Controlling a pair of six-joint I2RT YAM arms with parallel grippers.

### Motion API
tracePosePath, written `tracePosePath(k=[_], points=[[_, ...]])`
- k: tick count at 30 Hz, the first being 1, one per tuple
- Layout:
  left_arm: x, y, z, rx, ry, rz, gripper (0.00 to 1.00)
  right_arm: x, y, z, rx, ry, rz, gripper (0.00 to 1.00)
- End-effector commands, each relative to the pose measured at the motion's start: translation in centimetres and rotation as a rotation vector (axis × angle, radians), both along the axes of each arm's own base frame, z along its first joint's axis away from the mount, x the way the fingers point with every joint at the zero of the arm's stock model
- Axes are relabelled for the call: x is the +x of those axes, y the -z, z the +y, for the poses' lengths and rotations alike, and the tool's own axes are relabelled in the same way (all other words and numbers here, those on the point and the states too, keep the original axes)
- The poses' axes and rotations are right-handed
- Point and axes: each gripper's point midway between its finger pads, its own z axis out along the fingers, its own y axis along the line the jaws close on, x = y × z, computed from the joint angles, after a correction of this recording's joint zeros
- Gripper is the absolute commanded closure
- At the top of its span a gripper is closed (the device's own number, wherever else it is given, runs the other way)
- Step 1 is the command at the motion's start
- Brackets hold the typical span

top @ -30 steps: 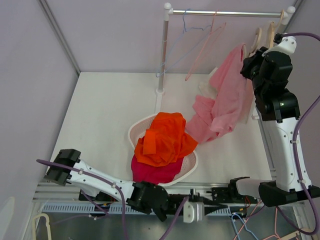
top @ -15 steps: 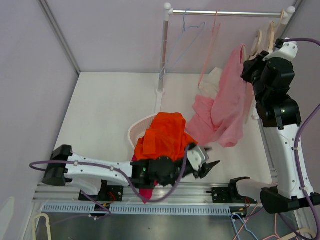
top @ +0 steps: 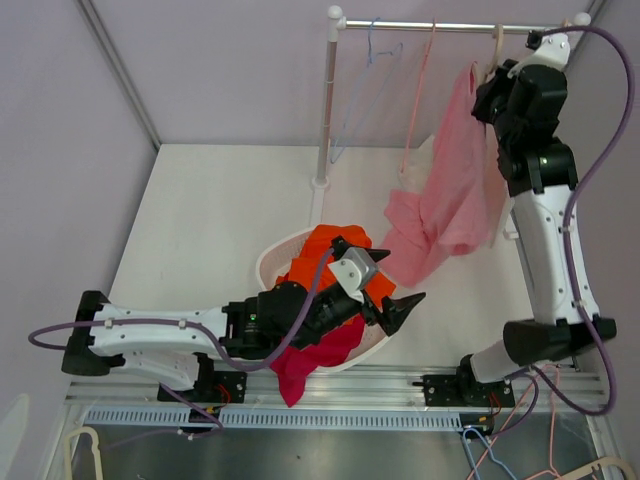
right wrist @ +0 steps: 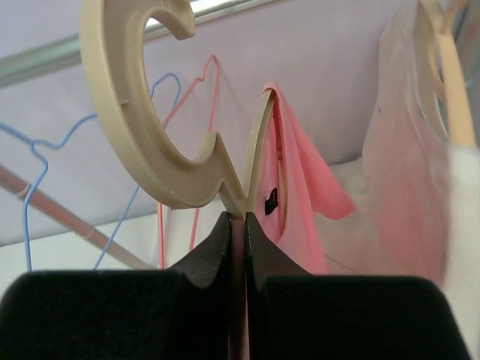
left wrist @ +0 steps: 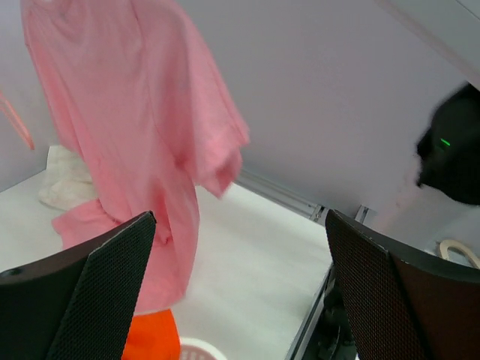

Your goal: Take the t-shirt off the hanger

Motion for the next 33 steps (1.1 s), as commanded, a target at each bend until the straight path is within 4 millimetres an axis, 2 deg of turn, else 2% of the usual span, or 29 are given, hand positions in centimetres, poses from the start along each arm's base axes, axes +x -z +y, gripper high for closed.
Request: tracePosePath(k=[1,2,4,5,6,12,14,16,18,19,26,27,30,33], points=[[0.3,-0.9,2.3,-0.037,-0.013,0.033,0.01,2.8,-3.9,0.6,0.005,-0.040,-0.095,1.00],[0.3,-0.5,3.1,-0.038,-0.017,0.038,0.01,4.1,-4.3,0.8,0.007,-0.045,-0.107,1.00],[0.6,-0.6,4.1,-0.039,-0.031,0.029,0.01,5.4,-4.6,0.9,0.008,-0.046,-0.115,1.00],[0.9,0.1,4.9,-0.027,-0.042,0.019,0.01,5.3,-6.7,0.9,0.016,-0.046,-0.162,1.00],[1.5,0.3,5.4,-0.021,-0.059,0.020,0.00,7.1,-5.5,1.1,0.013,-0.048,-0.135,1.00],[3.3,1.5,7.2,-0.017,-0.065,0.080,0.01,10.3,-4.8,1.1,0.063,-0.050,-0.130,1.00],[3.6,1.9,7.2,-0.013,-0.064,0.089,0.00,11.4,-3.7,1.2,0.071,-0.056,-0.114,1.00],[4.2,2.5,7.3,-0.002,-0.076,0.096,0.00,12.4,-1.8,1.3,0.079,-0.053,-0.072,1.00],[4.5,2.8,7.1,0.005,-0.074,0.105,0.01,12.9,-1.0,1.4,0.087,-0.055,-0.064,1.00],[4.6,3.0,7.0,0.010,-0.076,0.105,0.01,13.2,0.3,1.6,0.085,-0.065,-0.038,1.00],[5.1,2.8,7.2,0.002,-0.086,0.092,0.00,14.4,1.8,1.8,0.077,-0.072,-0.025,1.00],[5.2,2.7,7.3,-0.001,-0.087,0.090,0.00,14.5,1.8,1.5,0.076,-0.053,-0.026,0.88],[5.2,3.1,7.5,-0.001,-0.092,0.094,0.00,14.6,1.5,0.7,0.062,-0.013,-0.040,0.69],[5.2,3.4,7.8,-0.003,-0.094,0.101,0.01,14.6,0.8,0.1,0.035,0.022,-0.056,0.66]])
